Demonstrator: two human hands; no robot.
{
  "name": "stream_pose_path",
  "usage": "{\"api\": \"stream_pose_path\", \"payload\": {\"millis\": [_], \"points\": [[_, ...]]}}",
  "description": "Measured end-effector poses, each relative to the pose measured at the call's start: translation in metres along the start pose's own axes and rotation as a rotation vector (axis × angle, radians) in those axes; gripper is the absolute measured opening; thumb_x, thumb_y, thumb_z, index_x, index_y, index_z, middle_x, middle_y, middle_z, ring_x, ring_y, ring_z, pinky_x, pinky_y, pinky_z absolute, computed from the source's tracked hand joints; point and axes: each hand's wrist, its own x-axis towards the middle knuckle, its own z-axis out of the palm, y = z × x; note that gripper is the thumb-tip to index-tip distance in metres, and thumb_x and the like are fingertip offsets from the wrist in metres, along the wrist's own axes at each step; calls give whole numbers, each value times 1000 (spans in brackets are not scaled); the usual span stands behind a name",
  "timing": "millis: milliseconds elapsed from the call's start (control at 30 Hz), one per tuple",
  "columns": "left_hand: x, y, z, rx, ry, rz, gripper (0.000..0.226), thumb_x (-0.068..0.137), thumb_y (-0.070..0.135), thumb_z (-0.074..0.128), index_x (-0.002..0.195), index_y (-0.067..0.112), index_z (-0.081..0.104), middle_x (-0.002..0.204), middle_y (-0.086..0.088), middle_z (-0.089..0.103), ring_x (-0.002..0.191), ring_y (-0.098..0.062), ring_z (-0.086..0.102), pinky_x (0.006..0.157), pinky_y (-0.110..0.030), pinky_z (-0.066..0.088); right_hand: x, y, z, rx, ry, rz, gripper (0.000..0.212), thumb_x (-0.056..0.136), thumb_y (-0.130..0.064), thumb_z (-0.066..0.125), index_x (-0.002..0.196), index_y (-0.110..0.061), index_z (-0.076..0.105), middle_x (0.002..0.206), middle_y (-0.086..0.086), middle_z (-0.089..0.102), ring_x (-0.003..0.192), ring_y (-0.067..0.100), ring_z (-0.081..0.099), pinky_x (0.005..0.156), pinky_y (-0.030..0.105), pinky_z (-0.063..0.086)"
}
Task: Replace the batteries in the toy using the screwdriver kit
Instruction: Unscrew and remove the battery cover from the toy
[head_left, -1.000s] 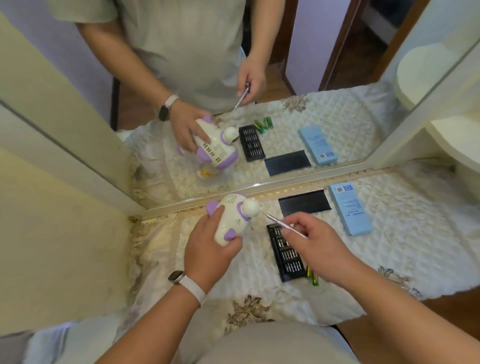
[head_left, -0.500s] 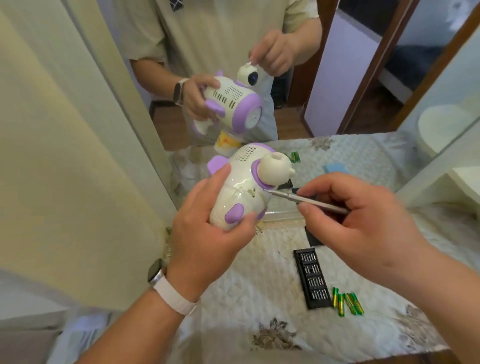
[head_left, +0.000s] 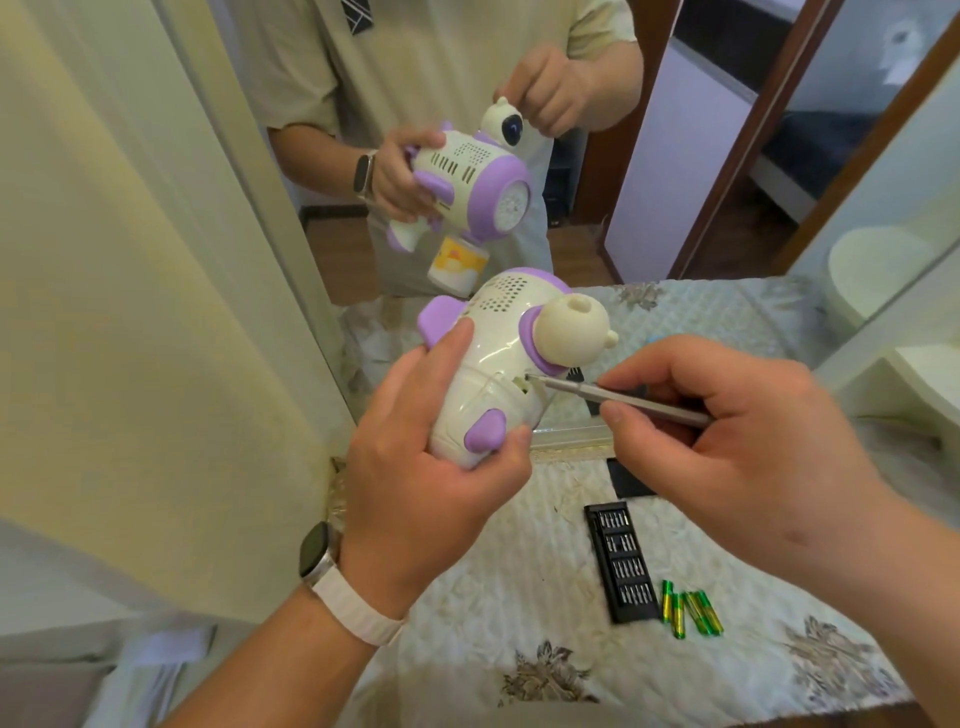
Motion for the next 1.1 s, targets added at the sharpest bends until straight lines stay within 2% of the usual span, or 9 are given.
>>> {"api": "stream_pose_path", "payload": {"millis": [133,233,300,467,567,667,833,967,1100], "points": [[0,2,3,-2,0,-13,69,69,39,69,134,24,54,124,-2,61,107,-14,62,90,-14,46,1,0,-4,-35,2,-29,6,76,-24,67,81,-28,67,81,-14,63,58,5,57,50,10,39],[1,5,5,3,-2,-10,69,68,39,69,134,25,54,123,0,61,106,-13,62,90,-15,46,0,1,-7,-71,1,-68,6,78,-28,65,82,-27,67,66,-6,62,58,9,56,50,17,41],[2,7,5,5,-6,-8,69,68,39,69,134,26,54,121,2,61,105,-10,61,89,-12,44,0,0,-9,-108,2,-95,12,79,-33,59,83,-26,68,57,-7,60,60,11,55,51,20,41],[2,10,8,40,-19,-8,70,68,41,69,135,27,55,120,11,57,104,-3,57,89,-6,40,2,-1,-12,-203,-17,-135,18,79,-33,54,84,-23,69,60,-7,60,65,17,52,54,27,40],[3,11,9,84,-29,17,69,68,40,69,134,24,56,122,5,59,104,-6,58,88,-5,40,4,-2,-13,-200,-32,-115,18,78,-34,53,82,-24,67,58,-12,57,64,13,51,54,25,41],[3,11,8,123,-39,54,68,69,37,69,134,18,58,121,-2,61,102,-13,60,86,-13,46,5,-2,-13,-175,-23,-73,6,75,-29,61,77,-25,65,52,-15,50,59,9,50,51,16,38],[4,11,8,148,-31,108,68,69,35,69,133,13,58,120,-10,62,101,-22,63,81,-30,53,7,-5,-13,-120,-14,-35,4,77,-26,63,74,-25,60,52,-3,53,55,13,53,48,17,38],[4,10,7,153,-36,120,68,70,34,69,133,13,58,120,-11,62,101,-21,62,81,-30,53,11,-4,-14,-125,0,-52,8,87,-27,59,79,-25,60,50,-7,54,56,9,54,45,14,35],[5,10,7,135,-39,94,68,69,36,70,132,13,59,121,-9,62,102,-19,61,84,-24,51,12,-5,-11,-121,13,-79,4,87,-23,61,85,-20,61,50,-6,53,55,12,51,45,15,35]]}}
